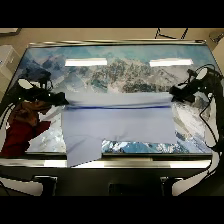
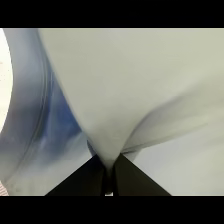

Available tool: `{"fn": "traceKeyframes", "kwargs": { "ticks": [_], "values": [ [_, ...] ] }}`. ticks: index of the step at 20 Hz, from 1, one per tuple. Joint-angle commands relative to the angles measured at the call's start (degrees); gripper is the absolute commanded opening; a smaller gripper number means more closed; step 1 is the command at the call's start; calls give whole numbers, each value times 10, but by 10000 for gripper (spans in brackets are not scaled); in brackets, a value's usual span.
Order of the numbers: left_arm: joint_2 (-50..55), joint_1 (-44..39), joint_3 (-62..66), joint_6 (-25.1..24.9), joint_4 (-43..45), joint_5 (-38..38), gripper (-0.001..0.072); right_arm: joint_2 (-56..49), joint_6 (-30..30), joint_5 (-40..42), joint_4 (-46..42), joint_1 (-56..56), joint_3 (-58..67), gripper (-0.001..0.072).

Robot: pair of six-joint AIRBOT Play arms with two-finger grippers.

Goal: Fold the clothes and pants, and hang the long-sleeved shirts on hangers.

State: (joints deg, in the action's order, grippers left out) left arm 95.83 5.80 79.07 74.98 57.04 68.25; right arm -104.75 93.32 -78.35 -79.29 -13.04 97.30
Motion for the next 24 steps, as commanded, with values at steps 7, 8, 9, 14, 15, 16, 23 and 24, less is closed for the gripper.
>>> {"fn": "traceKeyframes", "kwargs": {
  "ticks": [7, 8, 9, 14, 15, 16, 23, 24],
  "values": [
    [11, 2, -33, 14, 43, 58, 22, -15, -25, -101, 12, -2, -21, 45],
    [13, 2, -33, 16, 43, 58, 22, -16, -25, -103, 9, -2, -24, 45],
    [13, 2, -33, 16, 43, 57, 23, -17, -24, -103, 7, -2, -26, 45],
    [5, 43, 24, 13, 43, 151, 511, 11, -48, -173, -15, -12, 5, 504],
    [-5, 61, 32, 13, 43, 174, 510, 30, -30, -170, -12, -28, 5, 515],
    [-19, 77, 29, 13, 43, 190, 510, 42, -13, -177, -9, -46, 3, 546],
    [-191, 105, -302, -86, 79, 126, 489, 150, -17, -177, -14, -114, -183, 553],
    [-216, 105, -349, -99, 79, 102, 489, 162, -21, -168, -14, -114, -206, 553]
  ]
}}
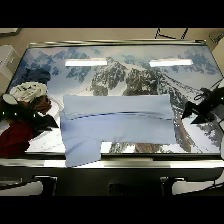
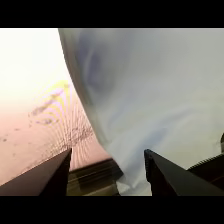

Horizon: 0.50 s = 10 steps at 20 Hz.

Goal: Fold the clothes and pants, and hang the long-sleeved shirts on hangers.

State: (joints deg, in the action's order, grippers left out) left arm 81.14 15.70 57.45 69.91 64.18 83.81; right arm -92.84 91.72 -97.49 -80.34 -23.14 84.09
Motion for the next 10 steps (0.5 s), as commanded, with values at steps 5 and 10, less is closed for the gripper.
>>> {"fn": "traceKeyframes", "kwargs": {
  "ticks": [5, 10],
  "values": [
    [-94, 6, -249, -95, -57, -73, 488, 57, -11, 19, -3, -13, -112, 553],
    [-89, -8, -293, -114, -108, -111, 487, 57, -14, 16, -3, -13, -112, 552]
  ]
}}
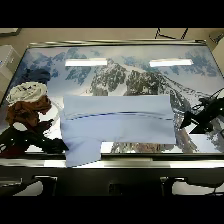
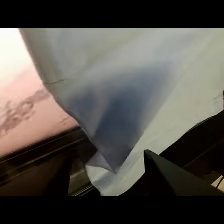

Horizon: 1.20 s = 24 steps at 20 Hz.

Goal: Fold the clothes and pants, and hang the long-sleeved shirts on hangers.

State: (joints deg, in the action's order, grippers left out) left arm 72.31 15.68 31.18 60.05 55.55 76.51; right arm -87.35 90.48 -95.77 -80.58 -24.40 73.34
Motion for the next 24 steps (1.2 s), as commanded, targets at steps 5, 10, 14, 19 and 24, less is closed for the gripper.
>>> {"fn": "traceKeyframes", "kwargs": {
  "ticks": [5, 10, 14, 19, 24],
  "values": [
    [-1, -35, -33, 7, -42, -72, 51, 2, -13, -1, -6, 0, -18, 552],
    [-2, -35, -32, 6, -42, -70, 23, 2, -38, 76, 6, 0, -138, 555],
    [-3, -35, -32, 6, -42, -68, 23, -2, -44, 135, 18, 0, -169, 562],
    [-3, -35, -31, 6, -42, -63, 23, -15, -47, 170, 76, 0, -169, 300],
    [-11, -35, 6, 5, -41, -54, 22, -1, -96, 113, 101, 0, -163, 46]
  ]
}}
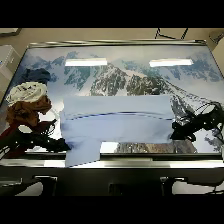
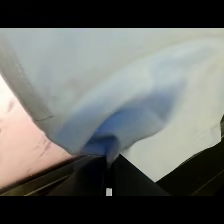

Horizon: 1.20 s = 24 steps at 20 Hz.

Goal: Fold the clothes and pants, and hang the long-sleeved shirts on hangers.

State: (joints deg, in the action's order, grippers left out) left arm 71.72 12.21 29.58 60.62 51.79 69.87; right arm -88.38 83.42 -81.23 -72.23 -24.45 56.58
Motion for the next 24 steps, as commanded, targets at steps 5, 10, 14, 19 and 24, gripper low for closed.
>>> {"fn": "traceKeyframes", "kwargs": {
  "ticks": [5, 10, 14, 19, 24],
  "values": [
    [-19, -1, 165, 33, -3, 42, 21, 45, 0, -37, 58, 2, 119, 41],
    [49, -33, 348, 80, -2, -31, 21, -7, 45, 46, 26, 59, 250, 42],
    [182, -54, 492, 115, -2, -30, 21, -97, 75, 75, 35, 74, 326, 42],
    [303, -57, 582, 151, -5, -29, 21, -161, 90, 125, 60, 76, 337, 45],
    [344, -70, 583, 159, -5, -27, 95, -188, 91, 118, 100, 74, 342, 120]
  ]
}}
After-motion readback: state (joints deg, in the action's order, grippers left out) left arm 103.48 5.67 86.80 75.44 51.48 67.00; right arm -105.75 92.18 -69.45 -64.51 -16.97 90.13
